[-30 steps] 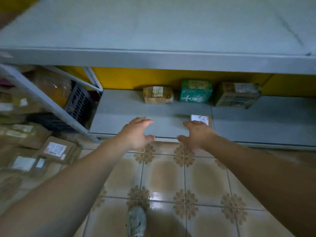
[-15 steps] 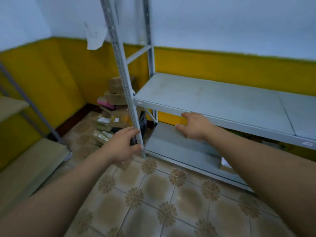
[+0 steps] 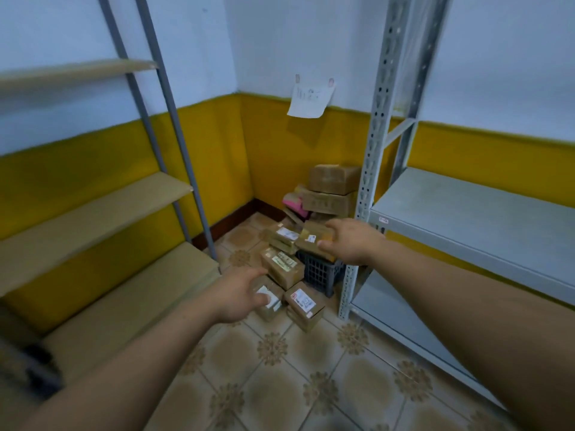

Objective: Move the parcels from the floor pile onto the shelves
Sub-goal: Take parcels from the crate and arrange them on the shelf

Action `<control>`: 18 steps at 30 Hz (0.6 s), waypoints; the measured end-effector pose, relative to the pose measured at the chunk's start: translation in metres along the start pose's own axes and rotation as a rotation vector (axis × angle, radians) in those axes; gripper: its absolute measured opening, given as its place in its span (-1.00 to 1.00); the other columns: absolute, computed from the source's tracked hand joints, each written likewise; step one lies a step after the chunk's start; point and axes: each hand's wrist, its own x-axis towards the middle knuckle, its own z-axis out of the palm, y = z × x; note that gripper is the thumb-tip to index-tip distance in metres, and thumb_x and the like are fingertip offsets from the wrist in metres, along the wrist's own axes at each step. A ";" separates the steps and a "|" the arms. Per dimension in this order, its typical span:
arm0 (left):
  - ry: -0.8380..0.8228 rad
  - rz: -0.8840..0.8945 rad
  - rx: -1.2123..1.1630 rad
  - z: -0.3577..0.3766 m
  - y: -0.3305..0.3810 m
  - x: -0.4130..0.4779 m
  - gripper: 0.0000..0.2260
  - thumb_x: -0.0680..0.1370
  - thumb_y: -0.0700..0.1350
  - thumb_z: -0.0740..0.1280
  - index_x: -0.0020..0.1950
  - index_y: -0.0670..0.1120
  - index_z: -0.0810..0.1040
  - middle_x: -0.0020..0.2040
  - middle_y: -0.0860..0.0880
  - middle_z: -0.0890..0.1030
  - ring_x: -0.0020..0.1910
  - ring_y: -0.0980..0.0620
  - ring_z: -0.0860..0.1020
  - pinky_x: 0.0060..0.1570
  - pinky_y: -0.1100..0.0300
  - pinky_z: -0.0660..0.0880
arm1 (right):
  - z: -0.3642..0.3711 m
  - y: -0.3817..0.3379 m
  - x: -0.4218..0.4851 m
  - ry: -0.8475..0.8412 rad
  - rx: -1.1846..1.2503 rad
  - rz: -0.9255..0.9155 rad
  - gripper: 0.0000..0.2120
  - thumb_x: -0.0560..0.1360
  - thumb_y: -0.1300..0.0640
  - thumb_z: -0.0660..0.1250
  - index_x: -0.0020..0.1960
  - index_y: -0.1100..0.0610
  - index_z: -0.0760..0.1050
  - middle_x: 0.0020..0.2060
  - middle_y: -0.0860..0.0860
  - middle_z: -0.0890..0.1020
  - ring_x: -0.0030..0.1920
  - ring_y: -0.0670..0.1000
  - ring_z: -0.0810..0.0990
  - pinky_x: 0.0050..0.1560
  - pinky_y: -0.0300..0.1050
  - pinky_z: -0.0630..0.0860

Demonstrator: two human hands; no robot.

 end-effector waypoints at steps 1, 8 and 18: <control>-0.012 -0.002 0.001 0.001 -0.006 0.012 -0.42 0.56 0.10 0.33 0.53 0.05 0.23 0.53 -0.01 0.25 0.49 -0.01 0.23 0.42 0.11 0.23 | 0.003 -0.002 0.015 -0.011 0.004 -0.005 -0.31 0.57 -0.29 0.15 0.58 0.02 0.13 0.51 0.11 0.29 0.45 0.17 0.33 0.40 0.11 0.35; -0.083 -0.104 -0.052 -0.006 -0.036 0.122 -0.42 0.57 0.11 0.31 0.54 0.03 0.22 0.53 -0.03 0.25 0.47 -0.03 0.27 0.34 0.18 0.24 | 0.026 0.007 0.134 -0.099 0.008 -0.063 -0.32 0.60 -0.26 0.15 0.59 0.06 0.12 0.53 0.12 0.25 0.47 0.16 0.30 0.40 0.04 0.31; -0.262 -0.212 -0.049 -0.010 -0.102 0.240 -0.47 0.60 0.07 0.29 0.54 0.03 0.22 0.46 -0.09 0.35 0.31 -0.04 0.44 0.14 0.21 0.34 | 0.077 0.014 0.265 -0.294 0.151 0.048 -0.42 0.60 -0.20 0.19 0.51 0.06 0.25 0.30 0.12 0.53 0.17 0.11 0.54 0.10 -0.05 0.49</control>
